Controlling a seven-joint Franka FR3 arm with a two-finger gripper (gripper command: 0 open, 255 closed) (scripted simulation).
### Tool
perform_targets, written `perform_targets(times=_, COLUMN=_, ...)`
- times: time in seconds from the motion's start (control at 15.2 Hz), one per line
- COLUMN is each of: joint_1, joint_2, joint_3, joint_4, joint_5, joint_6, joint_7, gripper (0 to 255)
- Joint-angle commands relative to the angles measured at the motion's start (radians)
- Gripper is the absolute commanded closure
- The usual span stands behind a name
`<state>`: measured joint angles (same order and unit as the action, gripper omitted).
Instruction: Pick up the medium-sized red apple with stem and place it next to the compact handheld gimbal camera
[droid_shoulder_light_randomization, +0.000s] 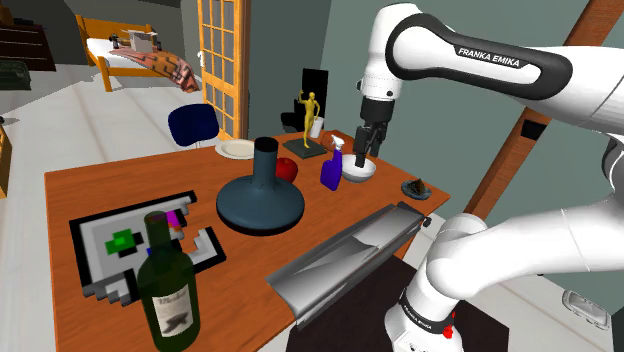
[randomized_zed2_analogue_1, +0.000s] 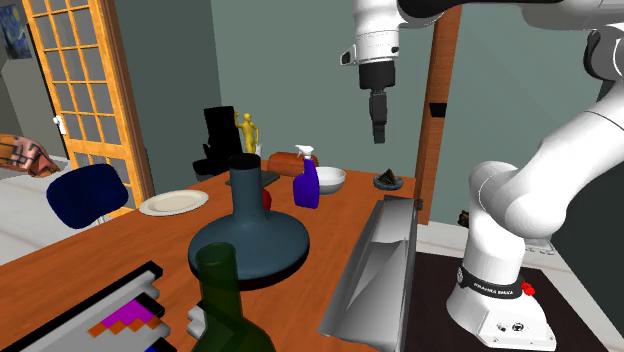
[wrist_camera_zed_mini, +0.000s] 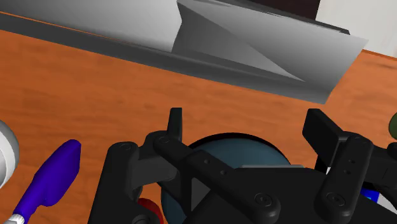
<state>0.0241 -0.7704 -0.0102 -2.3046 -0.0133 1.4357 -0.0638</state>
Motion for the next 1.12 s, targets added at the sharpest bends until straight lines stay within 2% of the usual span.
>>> perform_targets(times=0.0, joint_1=0.000, joint_2=0.000, joint_3=0.000, joint_4=0.000, joint_5=0.000, joint_6=0.000, joint_7=0.000, gripper=0)
perform_targets(times=0.53, joint_1=-0.008, joint_2=0.122, joint_3=-0.084, joint_4=-0.093, joint_5=-0.042, joint_6=0.344, joint_7=-0.108, gripper=0)
perform_targets(times=1.06, joint_1=0.001, joint_2=0.331, joint_3=-0.170, joint_4=-0.084, joint_5=-0.033, joint_6=0.671, joint_7=-0.225, gripper=0)
